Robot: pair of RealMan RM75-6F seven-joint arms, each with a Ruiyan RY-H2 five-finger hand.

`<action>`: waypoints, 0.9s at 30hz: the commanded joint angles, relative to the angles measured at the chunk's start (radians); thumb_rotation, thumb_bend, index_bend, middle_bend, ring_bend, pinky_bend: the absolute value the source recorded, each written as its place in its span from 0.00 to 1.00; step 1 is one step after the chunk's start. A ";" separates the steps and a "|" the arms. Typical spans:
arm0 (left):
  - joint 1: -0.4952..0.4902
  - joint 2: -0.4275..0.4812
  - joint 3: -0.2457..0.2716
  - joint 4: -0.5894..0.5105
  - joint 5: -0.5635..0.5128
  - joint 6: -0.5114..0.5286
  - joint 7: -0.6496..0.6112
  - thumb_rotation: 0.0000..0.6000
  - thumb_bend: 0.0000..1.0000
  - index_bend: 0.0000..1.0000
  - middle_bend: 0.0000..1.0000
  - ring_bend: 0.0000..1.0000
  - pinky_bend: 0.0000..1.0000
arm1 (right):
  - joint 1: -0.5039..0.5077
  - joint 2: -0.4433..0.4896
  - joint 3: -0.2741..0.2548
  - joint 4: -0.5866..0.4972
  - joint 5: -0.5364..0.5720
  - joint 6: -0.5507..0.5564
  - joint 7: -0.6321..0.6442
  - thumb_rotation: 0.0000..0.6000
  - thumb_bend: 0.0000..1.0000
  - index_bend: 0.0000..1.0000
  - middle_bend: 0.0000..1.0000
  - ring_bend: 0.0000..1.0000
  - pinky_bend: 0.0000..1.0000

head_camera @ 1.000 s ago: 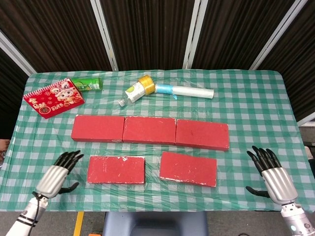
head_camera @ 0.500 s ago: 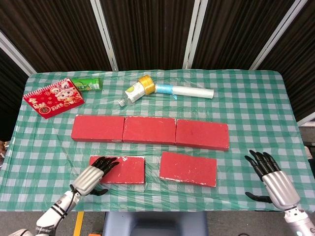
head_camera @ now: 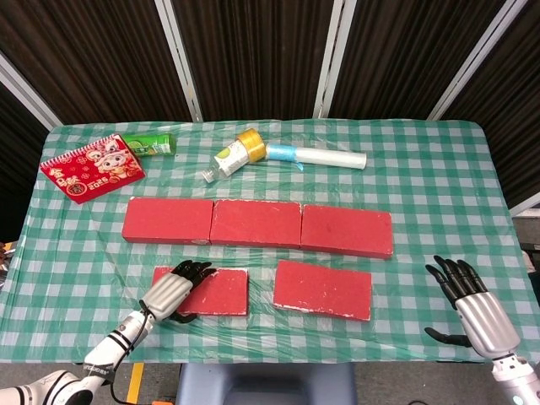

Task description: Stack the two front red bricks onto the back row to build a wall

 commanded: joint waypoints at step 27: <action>-0.041 0.057 -0.001 0.024 0.013 0.046 -0.071 1.00 0.24 0.00 0.39 0.59 0.66 | 0.015 -0.005 0.006 -0.017 0.028 -0.049 -0.033 1.00 0.09 0.00 0.00 0.00 0.00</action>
